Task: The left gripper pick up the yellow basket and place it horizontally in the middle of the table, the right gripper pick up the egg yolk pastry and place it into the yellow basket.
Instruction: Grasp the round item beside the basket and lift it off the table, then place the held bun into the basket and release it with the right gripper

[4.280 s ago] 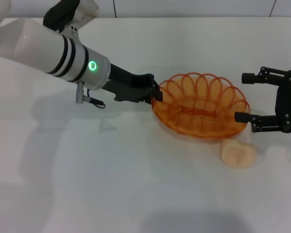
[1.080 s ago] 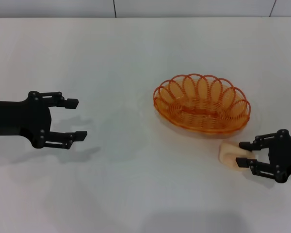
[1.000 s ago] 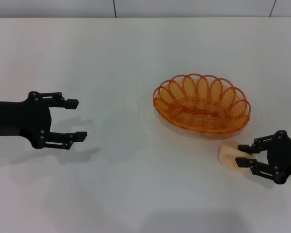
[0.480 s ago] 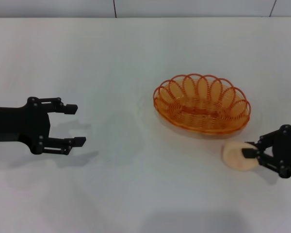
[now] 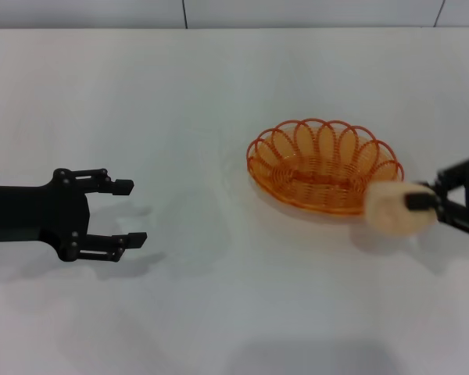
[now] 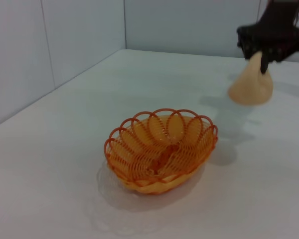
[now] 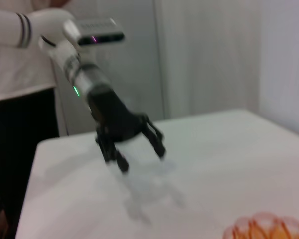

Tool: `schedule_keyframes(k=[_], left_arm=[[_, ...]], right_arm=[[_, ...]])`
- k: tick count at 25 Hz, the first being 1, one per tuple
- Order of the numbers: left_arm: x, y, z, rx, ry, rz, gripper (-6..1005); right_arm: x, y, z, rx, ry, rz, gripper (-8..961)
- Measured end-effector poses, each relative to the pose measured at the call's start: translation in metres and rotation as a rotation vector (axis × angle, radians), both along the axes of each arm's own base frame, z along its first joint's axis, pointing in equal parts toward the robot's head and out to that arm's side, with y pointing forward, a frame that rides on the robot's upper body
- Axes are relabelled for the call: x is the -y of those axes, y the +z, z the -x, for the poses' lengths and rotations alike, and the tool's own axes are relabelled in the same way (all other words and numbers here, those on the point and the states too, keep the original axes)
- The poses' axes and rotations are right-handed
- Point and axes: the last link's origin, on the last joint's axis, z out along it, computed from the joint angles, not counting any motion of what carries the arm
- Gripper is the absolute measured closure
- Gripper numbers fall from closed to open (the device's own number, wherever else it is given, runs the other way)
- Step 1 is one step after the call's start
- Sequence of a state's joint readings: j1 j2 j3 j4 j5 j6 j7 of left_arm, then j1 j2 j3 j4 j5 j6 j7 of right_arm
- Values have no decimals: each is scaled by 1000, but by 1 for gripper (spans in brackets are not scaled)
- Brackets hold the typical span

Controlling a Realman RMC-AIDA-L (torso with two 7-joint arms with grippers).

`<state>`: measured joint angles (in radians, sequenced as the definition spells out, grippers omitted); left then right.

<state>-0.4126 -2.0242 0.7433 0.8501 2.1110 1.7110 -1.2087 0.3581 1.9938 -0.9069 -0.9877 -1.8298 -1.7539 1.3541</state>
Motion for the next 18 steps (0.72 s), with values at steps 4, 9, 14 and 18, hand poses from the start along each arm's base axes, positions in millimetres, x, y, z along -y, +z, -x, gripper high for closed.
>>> schedule_keyframes(k=[4, 9, 14, 18], left_arm=[[0, -2, 1, -3, 3, 0, 195], [1, -8, 0, -13, 5, 7, 195], [-1, -12, 0, -23, 1, 5, 195], [-2, -13, 1, -34, 3, 0, 194]], right_arm=[[-16, -4, 26, -51, 40, -13, 908], [-43, -29, 45, -69, 17, -40, 911], [-57, -54, 55, -36, 9, -70, 914], [-64, -71, 56, 9, -14, -104, 914]])
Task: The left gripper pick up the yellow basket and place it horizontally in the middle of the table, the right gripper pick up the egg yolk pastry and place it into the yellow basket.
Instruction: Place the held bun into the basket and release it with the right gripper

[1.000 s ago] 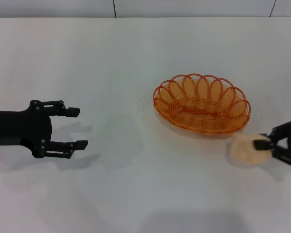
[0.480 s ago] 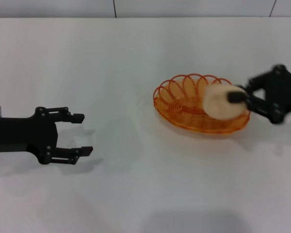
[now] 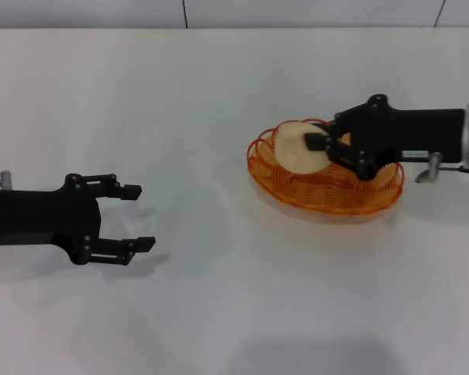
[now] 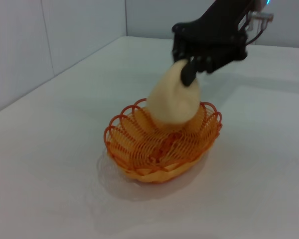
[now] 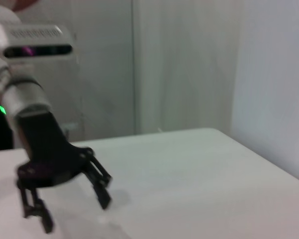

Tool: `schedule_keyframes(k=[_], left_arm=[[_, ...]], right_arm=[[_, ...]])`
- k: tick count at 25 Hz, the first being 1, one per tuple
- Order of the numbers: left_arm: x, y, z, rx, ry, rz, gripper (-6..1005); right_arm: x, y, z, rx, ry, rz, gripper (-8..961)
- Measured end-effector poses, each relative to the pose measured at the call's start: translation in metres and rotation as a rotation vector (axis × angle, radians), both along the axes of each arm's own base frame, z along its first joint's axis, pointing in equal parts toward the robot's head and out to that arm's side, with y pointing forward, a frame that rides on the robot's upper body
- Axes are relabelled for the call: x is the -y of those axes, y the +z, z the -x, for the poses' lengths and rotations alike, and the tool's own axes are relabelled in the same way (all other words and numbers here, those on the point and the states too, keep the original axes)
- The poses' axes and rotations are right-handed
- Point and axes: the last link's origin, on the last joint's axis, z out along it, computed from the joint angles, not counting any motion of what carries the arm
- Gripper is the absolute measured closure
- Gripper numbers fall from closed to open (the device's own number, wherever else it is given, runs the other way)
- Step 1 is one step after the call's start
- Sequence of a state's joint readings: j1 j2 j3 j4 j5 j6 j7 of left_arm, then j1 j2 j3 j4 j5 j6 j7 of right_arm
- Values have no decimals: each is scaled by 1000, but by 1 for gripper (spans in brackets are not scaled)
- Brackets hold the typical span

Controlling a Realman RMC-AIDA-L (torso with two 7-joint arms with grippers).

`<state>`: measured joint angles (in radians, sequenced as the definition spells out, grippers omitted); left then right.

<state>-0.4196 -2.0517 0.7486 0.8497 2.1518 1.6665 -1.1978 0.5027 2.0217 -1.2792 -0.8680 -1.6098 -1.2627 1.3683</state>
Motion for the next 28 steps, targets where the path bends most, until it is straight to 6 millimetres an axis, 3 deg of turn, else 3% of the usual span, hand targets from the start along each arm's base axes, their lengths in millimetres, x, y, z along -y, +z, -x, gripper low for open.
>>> schedule_keyframes(k=[3, 19, 27, 28], left_arm=[[-1, -1, -1, 2, -2, 1, 194], [-8, -1, -4, -14, -9, -13, 194], [-10, -2, -7, -18, -20, -6, 194], [-11, -2, -8, -19, -22, -6, 194]], right_arm=[[-4, -7, 0, 14, -19, -27, 913], [-5, -8, -3, 21, -32, -37, 378], [5, -1, -4, -12, 4, 8, 79], [8, 3, -6, -23, 14, 14, 79]])
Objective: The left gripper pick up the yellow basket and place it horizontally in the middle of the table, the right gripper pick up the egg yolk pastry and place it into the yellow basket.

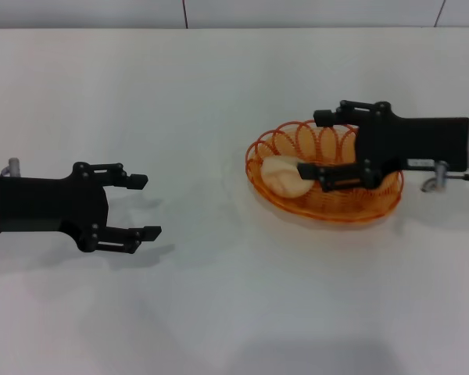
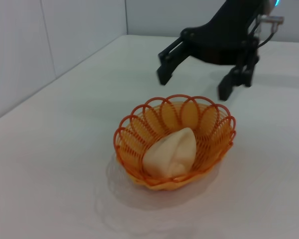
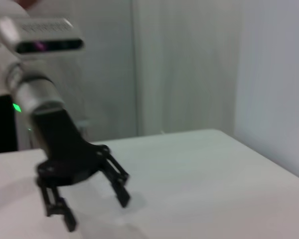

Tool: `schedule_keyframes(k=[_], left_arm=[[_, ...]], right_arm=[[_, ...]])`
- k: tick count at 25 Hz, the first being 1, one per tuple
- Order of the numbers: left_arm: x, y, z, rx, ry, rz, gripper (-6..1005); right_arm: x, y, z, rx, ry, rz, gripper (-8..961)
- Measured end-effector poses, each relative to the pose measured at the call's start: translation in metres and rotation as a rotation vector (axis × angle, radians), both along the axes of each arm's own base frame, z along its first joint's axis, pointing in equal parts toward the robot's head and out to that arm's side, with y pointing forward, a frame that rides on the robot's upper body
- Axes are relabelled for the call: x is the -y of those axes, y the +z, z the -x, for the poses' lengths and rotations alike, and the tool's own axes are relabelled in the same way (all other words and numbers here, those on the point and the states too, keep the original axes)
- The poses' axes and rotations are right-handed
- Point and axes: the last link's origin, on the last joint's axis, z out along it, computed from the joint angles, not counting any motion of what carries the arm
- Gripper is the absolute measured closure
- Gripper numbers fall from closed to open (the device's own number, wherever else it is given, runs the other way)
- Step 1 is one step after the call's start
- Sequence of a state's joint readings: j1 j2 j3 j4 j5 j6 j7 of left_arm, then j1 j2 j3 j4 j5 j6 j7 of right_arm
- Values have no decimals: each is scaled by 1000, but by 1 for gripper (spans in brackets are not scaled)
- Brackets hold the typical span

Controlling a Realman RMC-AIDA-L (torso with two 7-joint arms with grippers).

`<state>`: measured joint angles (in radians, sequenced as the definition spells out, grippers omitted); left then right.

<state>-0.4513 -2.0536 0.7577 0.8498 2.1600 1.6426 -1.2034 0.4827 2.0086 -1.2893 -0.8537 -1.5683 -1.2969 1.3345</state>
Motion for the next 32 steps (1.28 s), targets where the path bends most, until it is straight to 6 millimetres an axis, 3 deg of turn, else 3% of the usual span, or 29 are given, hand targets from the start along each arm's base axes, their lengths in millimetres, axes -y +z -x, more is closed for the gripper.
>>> schedule_keyframes(k=[10, 23, 32], left_arm=[[-1, 7, -11, 23, -24, 68, 194], [-8, 12, -22, 32, -35, 104, 194], [-10, 12, -26, 33, -44, 112, 194]], right_arm=[[33, 26, -38, 48, 57, 114, 79], [41, 49, -62, 58, 11, 130, 79], [43, 51, -64, 59, 18, 122, 79]])
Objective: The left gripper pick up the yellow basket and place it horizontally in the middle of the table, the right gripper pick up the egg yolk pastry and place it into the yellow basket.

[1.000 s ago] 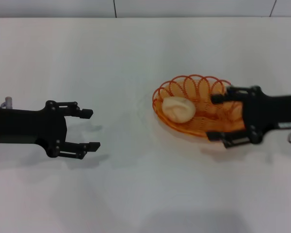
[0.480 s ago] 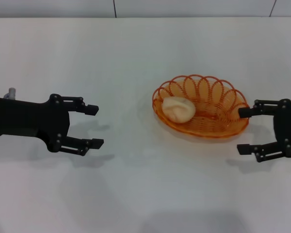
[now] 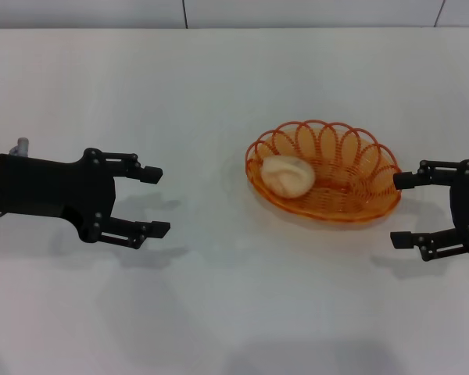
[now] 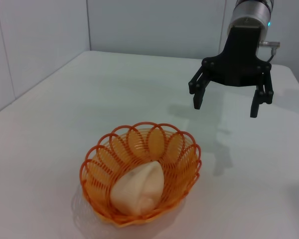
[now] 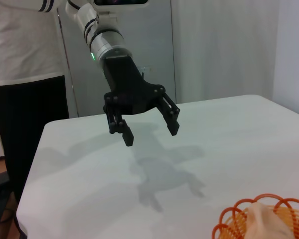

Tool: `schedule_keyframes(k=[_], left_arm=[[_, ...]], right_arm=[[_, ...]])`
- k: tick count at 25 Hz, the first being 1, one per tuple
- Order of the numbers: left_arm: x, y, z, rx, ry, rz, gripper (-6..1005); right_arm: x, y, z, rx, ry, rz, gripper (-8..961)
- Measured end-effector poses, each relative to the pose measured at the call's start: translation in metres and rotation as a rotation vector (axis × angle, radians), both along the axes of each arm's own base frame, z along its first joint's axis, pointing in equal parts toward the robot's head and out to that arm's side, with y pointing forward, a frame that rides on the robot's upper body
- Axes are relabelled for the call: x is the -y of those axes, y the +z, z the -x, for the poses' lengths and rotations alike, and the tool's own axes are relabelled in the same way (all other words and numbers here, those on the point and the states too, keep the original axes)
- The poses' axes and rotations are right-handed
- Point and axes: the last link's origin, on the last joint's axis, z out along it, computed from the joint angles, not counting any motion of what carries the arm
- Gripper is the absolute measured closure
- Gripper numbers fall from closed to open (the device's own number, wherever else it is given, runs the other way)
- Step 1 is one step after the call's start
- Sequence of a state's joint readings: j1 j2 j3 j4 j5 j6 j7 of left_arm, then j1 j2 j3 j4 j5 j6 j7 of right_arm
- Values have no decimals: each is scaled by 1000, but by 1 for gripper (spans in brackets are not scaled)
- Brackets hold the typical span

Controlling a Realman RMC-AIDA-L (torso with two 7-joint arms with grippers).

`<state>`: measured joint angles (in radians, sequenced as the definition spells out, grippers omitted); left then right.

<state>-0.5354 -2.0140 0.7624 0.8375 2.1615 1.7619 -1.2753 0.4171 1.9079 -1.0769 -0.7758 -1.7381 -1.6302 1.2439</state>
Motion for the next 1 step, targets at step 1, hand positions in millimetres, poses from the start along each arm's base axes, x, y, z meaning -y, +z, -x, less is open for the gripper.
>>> schedule_keyframes(k=[1], left_arm=[[0, 0, 0, -1, 0, 0, 194]], right_arm=[[0, 0, 0, 0, 1, -2, 79]])
